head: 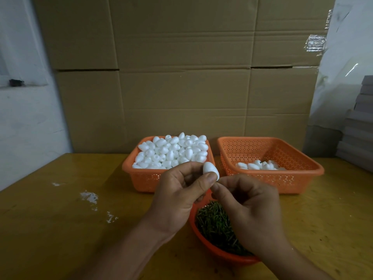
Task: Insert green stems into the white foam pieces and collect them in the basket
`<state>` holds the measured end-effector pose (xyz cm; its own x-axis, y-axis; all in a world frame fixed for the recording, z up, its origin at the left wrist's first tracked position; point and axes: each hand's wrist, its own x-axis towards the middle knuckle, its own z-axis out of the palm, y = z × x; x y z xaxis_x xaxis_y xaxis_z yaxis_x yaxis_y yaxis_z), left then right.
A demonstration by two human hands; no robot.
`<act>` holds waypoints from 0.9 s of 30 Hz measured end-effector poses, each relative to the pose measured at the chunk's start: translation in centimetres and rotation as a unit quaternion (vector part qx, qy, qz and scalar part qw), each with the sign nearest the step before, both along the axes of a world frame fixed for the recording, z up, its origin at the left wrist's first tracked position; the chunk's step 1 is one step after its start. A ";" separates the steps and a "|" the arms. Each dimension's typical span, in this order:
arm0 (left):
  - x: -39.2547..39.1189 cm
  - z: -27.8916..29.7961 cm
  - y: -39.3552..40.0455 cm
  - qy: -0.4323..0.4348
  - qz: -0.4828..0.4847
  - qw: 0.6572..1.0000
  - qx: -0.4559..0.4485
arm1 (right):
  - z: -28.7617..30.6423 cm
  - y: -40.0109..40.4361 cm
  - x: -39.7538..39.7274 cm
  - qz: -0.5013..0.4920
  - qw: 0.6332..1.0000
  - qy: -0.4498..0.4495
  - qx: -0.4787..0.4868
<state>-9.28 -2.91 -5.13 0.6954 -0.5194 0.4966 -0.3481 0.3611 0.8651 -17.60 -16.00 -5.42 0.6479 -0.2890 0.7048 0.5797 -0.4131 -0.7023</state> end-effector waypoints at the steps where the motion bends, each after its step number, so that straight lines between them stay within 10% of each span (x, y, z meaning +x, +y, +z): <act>1: 0.0 -0.1 -0.1 -0.003 0.007 1.000 0.002 | 0.0 0.1 0.1 0.014 1.000 0.008 0.021; 7: -0.1 -0.6 -0.3 -0.018 -0.013 1.000 0.010 | 0.7 -0.1 0.3 0.044 0.994 0.035 0.091; 16: 0.5 -1.5 -0.2 -0.017 0.065 0.997 0.041 | 1.8 -7.3 4.7 -0.179 0.973 0.123 0.075; 27: 0.7 -2.1 -0.3 -0.031 0.116 0.990 0.070 | 1.1 -14.5 9.2 -0.418 0.843 0.303 -0.148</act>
